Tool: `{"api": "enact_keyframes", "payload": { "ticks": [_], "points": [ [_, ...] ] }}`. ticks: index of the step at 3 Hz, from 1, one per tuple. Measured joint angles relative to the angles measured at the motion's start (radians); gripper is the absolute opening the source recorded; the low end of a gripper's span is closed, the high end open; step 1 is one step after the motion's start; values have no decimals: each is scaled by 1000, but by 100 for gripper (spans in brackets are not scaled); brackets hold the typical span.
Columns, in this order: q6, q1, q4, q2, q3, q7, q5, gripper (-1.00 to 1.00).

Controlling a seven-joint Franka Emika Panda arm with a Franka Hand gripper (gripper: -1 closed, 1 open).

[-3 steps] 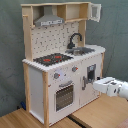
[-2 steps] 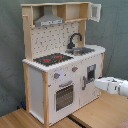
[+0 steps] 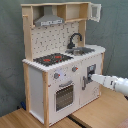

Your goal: Play with the kitchen

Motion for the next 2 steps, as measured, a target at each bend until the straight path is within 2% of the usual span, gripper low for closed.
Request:
{"api": "enact_keyframes", "payload": {
  "ticks": [2],
  "points": [
    [130, -80, -28, 1, 1, 148, 0, 100]
  ]
}}
